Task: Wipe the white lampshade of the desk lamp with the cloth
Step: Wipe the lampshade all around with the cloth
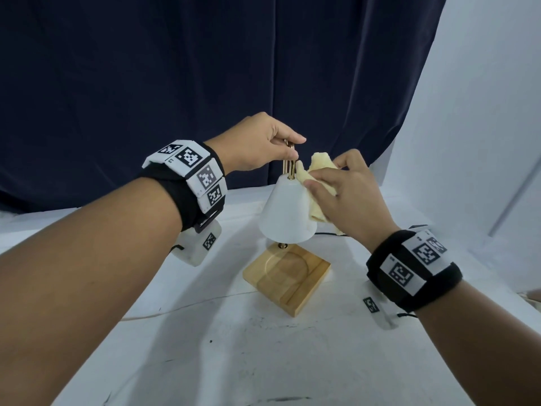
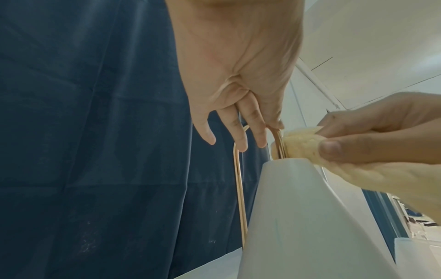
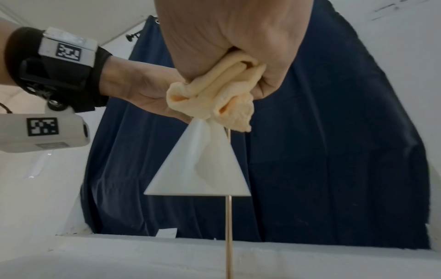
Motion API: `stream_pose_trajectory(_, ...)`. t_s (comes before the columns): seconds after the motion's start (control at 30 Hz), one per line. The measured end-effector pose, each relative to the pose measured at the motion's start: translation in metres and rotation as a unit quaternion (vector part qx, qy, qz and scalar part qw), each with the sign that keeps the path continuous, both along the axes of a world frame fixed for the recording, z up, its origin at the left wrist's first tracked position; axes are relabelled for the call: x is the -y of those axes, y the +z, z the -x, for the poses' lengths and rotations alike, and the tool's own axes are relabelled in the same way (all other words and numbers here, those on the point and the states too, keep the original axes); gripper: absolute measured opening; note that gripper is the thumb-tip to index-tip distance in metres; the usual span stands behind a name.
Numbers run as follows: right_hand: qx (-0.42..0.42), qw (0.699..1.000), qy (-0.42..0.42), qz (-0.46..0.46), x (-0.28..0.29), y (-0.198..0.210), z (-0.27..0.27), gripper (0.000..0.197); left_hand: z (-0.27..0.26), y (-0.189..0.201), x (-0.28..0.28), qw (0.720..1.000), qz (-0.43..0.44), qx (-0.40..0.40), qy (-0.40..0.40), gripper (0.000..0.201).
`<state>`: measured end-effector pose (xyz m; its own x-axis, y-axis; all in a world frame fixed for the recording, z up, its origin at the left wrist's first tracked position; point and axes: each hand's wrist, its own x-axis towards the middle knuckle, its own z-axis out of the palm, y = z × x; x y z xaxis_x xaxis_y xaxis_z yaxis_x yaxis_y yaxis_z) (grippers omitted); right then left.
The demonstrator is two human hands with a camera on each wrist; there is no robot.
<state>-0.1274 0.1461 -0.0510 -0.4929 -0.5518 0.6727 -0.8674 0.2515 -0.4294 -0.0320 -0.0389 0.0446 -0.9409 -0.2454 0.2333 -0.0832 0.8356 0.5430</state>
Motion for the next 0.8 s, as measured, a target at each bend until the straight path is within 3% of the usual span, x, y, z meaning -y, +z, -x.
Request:
stream_pose_trajectory(0.27,-0.017,0.999,0.039,-0.001,0.012,0.002,-0.017,0.023,-0.001,0.001,0.0,1.0,-0.003,0.001,0.0,0.034)
stream_pose_trajectory(0.5,-0.033,0.999,-0.022,-0.033,0.001,0.007,-0.009,0.027,0.0,0.001,-0.003,1.0,0.017,0.013,-0.003,0.035)
stream_pose_trajectory(0.63,-0.029,0.999,-0.003,-0.026,0.004,0.005,-0.016,0.024,0.0,0.002,-0.002,1.0,0.019,0.016,-0.005,0.034)
stream_pose_trajectory(0.8,0.047,0.999,-0.004,-0.008,0.006,0.002,-0.01,0.025,-0.001,0.0,-0.005,1.0,0.02,0.013,0.001,0.036)
